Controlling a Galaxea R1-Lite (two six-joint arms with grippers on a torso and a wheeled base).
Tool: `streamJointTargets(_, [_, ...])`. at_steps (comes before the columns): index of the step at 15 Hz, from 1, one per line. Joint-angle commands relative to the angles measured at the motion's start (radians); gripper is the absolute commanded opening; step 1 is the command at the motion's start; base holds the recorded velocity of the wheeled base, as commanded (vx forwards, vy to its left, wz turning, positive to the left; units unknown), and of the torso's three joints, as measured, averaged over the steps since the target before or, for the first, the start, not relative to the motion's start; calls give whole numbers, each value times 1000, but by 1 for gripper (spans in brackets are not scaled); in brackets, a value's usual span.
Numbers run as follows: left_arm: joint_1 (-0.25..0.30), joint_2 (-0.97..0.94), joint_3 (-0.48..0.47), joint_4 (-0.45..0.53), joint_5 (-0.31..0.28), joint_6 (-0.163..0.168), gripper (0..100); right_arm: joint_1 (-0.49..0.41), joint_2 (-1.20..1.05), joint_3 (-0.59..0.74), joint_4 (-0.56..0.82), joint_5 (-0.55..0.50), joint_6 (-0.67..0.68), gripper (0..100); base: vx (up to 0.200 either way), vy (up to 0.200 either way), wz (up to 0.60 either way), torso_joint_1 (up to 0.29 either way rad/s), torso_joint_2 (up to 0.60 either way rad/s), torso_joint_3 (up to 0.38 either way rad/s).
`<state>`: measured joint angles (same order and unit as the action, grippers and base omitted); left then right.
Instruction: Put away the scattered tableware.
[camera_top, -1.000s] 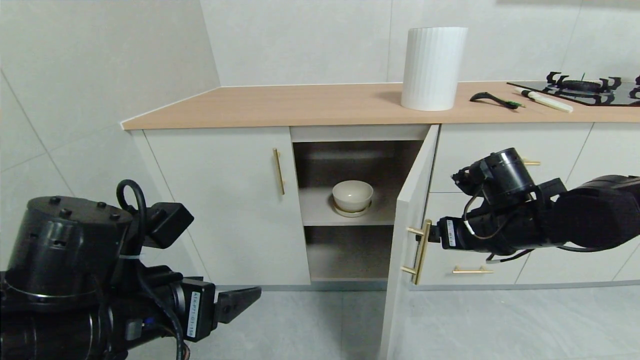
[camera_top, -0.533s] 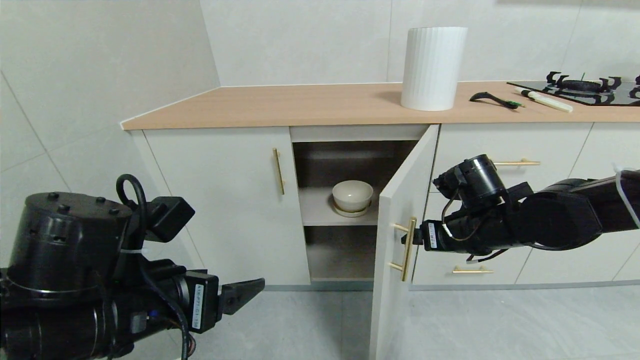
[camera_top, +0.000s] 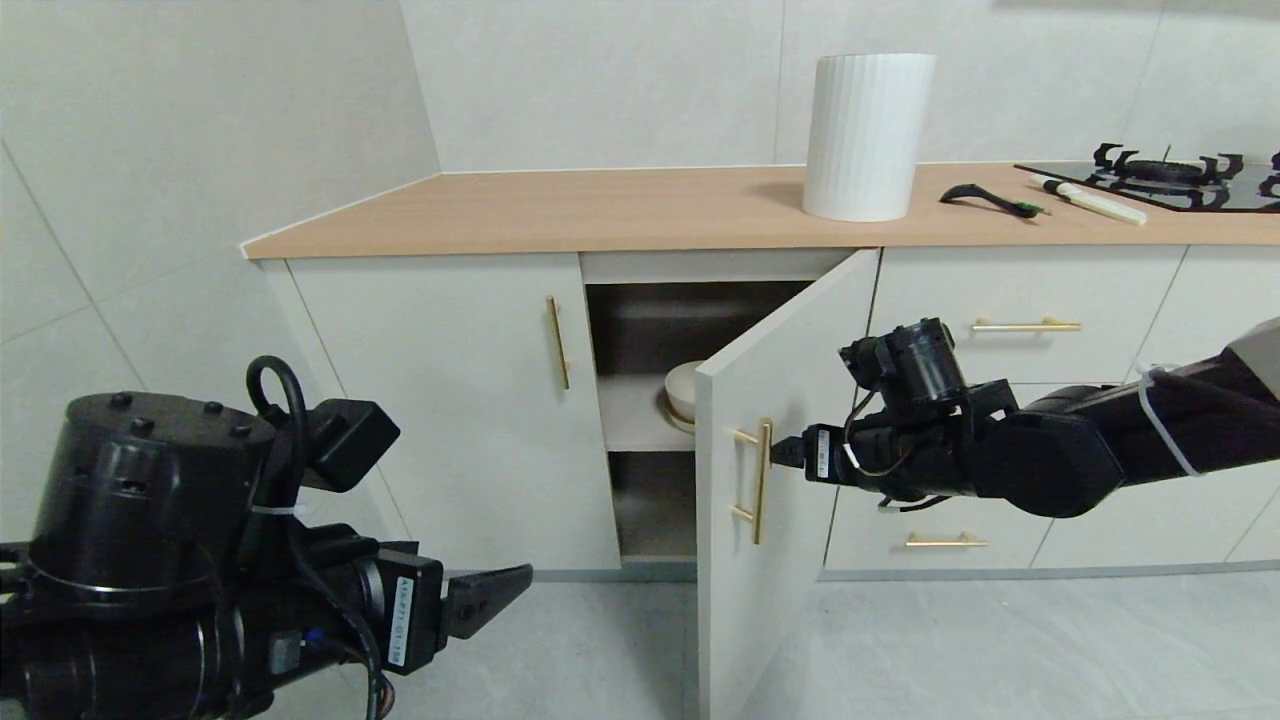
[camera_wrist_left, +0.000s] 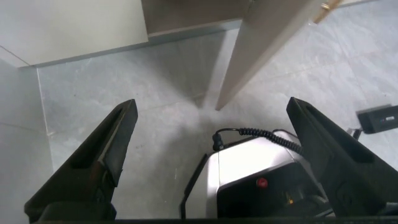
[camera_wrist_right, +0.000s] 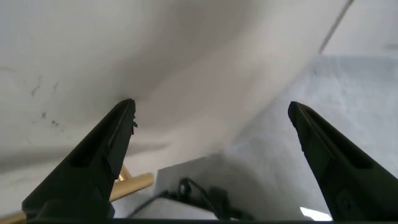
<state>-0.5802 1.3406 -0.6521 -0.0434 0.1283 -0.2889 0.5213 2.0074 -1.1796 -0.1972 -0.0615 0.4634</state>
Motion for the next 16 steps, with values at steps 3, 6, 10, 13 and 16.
streamJointTargets(3, [-7, 2, 8, -3, 1, 1, 100, 0, 48, -2, -80, -3, 31, 100, 0, 0, 0, 0, 0, 0])
streamJointTargets(6, [-7, 0, 9, -3, 1, 2, 100, 0, 73, -6, -126, -11, 31, 100, 0, 0, 0, 0, 0, 0])
streamJointTargets(10, [-7, -6, 19, -1, 1, 22, 100, 0, 83, -23, -131, -17, 35, 100, 100, 0, 0, 2, 1, 1])
streamJointTargets(13, [-7, -5, 20, -1, 1, 22, 100, 0, 97, -25, -172, -17, 63, 100, 200, 0, 0, -1, 2, 2])
streamJointTargets(16, [-7, -5, 19, -3, 2, 22, 100, 3, 99, -23, -177, -15, 67, 100, 133, 0, 0, 5, 5, 3])
